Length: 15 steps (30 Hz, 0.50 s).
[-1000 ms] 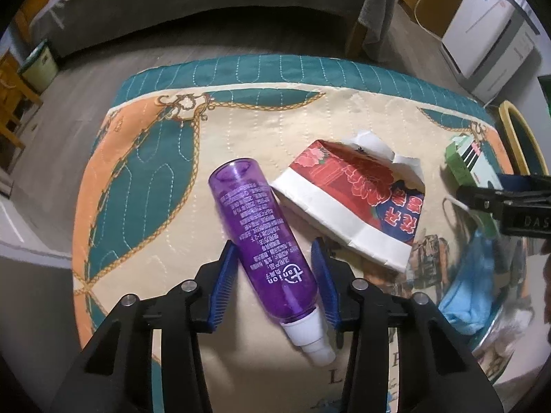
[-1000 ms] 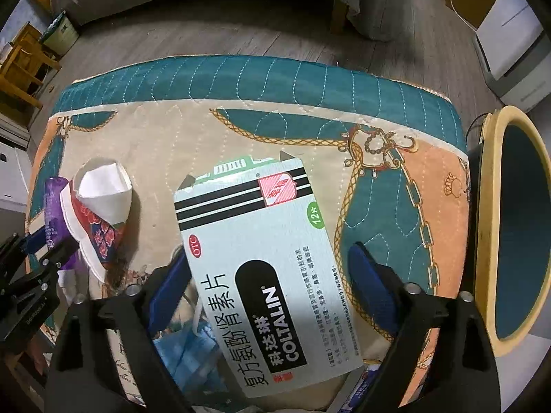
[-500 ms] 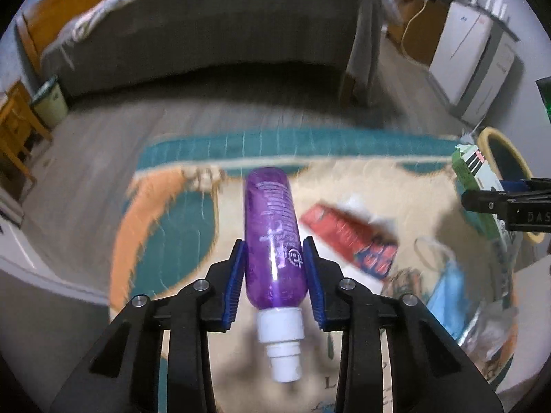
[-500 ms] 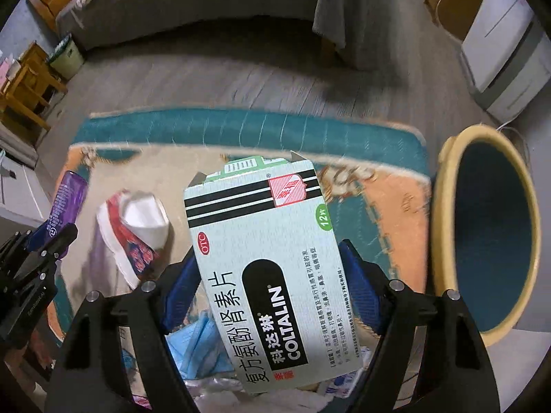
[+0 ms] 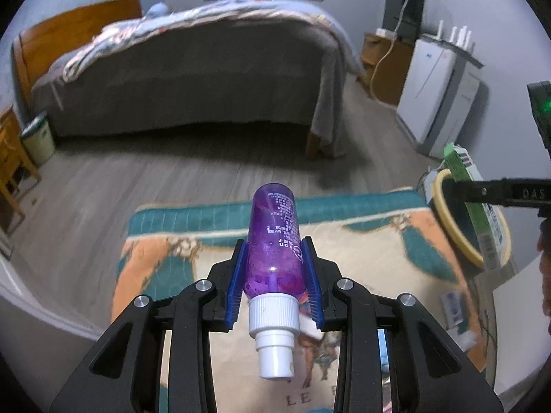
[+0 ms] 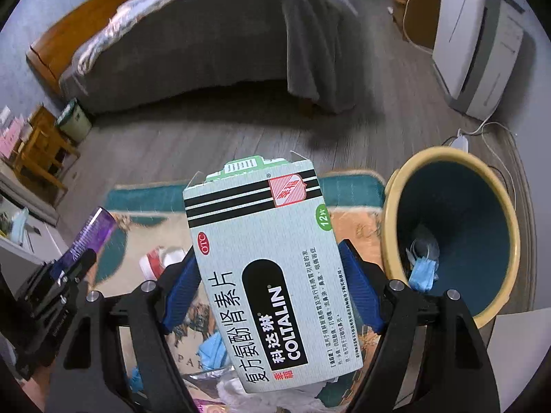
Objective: Collect trash
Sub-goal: 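Lift bottle and box and carry them toward the yellow bin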
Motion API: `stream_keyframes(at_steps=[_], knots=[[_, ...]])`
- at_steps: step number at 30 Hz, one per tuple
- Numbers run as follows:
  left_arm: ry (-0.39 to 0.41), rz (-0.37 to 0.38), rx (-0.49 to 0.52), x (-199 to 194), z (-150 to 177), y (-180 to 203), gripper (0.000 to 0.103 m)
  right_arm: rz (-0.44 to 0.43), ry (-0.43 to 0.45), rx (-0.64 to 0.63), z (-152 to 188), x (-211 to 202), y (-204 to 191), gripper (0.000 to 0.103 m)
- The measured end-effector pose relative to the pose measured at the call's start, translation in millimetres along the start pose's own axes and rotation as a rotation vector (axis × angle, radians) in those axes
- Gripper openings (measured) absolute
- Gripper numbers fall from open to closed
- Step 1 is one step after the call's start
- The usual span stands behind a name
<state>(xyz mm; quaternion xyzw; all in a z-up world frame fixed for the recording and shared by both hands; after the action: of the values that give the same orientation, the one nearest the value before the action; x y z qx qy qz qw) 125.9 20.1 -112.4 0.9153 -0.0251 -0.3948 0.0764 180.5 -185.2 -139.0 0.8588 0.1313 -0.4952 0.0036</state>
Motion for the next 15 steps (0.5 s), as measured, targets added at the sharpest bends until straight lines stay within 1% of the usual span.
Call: stream_keyframes(at_steps=[6,15], knots=[[0.073,0.026,0.066,-18,-17,26,0.033,0.017,0.061,0.026,-6,-27,17,0.076],[0.113,0.092,0.093,-30,-33,68,0.033,0.04,0.121,0.053,-7,-54,51,0.076]])
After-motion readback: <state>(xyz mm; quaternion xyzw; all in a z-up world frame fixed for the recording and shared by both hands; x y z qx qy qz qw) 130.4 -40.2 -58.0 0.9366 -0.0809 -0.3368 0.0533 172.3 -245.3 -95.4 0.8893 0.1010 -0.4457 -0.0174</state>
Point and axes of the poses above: each gripper's, at about its wrist camera, not at the fingertips, and x roughly the way its jaws point, y to its right, z to its underside, the point moved 7 cm from there along x, roughly the way its jaws point, and after that the axes turned 9 degrees about -x, right-handed, at the moved point
